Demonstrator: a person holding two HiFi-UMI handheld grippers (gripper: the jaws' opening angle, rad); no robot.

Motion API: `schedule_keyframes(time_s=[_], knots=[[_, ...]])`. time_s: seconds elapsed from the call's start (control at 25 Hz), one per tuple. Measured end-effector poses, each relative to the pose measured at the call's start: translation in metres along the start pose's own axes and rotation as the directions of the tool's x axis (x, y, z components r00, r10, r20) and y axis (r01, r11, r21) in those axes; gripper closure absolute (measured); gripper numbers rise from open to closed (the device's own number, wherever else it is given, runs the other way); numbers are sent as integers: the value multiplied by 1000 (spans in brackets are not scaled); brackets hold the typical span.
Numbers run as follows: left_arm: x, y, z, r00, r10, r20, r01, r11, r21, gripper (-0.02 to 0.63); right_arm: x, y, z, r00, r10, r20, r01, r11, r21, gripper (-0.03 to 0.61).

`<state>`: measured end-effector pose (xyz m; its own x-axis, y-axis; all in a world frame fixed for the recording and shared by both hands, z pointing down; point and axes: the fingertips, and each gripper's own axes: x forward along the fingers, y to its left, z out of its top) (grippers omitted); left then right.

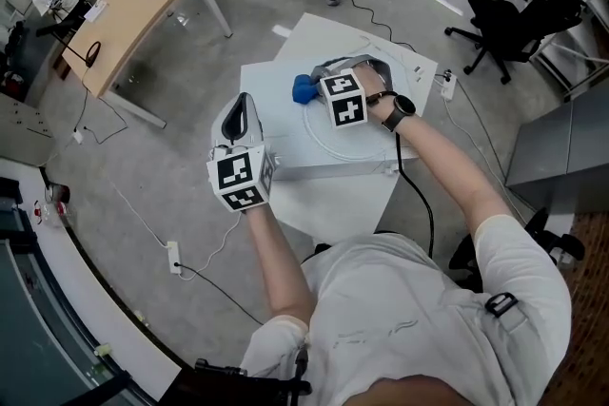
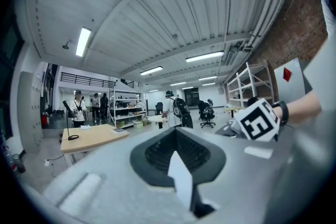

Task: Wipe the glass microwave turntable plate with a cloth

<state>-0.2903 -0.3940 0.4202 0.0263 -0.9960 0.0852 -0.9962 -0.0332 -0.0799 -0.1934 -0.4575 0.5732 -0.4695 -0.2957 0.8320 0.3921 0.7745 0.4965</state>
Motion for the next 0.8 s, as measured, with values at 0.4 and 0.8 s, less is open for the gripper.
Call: schedule_keyframes(time_s=[0.4,0.8], knots=[[12,-22,12,999,-49,13,48,998,27,614,-31,-14,-136,977,-49,-209,91,976,197,517],[25,-59,13,993,-121,7,120,992,49,614,-98,77,-181,976,59,-211,-1,965,262,517]])
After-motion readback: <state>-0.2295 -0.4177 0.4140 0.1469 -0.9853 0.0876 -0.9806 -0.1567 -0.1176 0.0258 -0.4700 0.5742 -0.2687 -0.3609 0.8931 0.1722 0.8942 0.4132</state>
